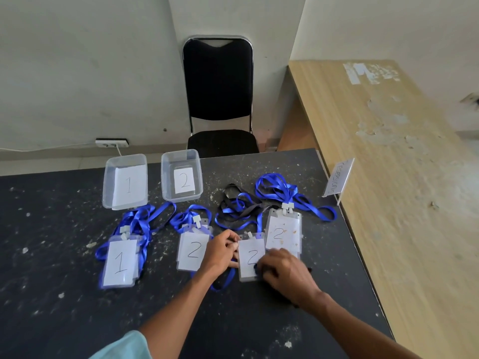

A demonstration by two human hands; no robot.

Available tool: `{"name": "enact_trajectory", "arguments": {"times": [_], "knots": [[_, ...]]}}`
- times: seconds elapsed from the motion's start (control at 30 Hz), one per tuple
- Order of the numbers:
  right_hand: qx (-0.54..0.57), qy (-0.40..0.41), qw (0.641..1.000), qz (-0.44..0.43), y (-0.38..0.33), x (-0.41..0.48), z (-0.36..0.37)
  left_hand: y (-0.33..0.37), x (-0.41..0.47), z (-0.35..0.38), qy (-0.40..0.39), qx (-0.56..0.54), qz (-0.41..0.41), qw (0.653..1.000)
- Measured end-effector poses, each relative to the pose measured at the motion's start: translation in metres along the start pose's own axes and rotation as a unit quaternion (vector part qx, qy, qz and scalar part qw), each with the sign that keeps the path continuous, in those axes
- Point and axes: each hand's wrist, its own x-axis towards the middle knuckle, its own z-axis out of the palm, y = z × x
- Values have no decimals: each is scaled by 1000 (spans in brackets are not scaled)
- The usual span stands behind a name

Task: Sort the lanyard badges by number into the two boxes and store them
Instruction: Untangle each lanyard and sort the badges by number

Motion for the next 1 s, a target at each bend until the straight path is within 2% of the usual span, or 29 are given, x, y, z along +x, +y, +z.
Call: {"name": "enact_trajectory", "arguments": {"times": [0.07,0.1,0.2,0.3,0.37,0.47,0.53,0.63,0.67,0.77,0.8,0.93,1.0], "knots": [[13,73,996,57,2,8,3,-2,1,0,-4,8,4,1000],[5,63,996,55,-2,11,7,-2,1,0,-5,9,3,1000],[-41,-36,998,-27,-13,1,23,-2,1,1,2,-2,-1,1000],[-50,-92,993,-61,-13,-15,21,-1,0,0,5,-6,-6,1000],[-26,-53,998,-19,-10,-18,15,-2,1,1,3,-10,-6,1000],[0,56,995,87,-5,-12,16,-1,1,1,4,-6,-6,1000],[-6,33,997,76,-16,-11,22,-2,0,1,7,-10,-6,1000],[-25,-55,998,-21,-33,-16,26,-3,0,1,9,-1,1,1000],[-17,-46,998,-30,-34,-16,26,-3,0,1,9,-1,2,1000],[46,76,992,89,-27,-8,28,-3,0,1,4,-4,0,1000],[43,87,990,106,-27,-5,30,-3,1,1,3,-3,1,1000],[-2,-34,999,13,-40,-4,30,-3,1,1,5,14,3,1000],[13,0,999,33,-33,5,21,-2,1,1,2,15,7,1000]]}}
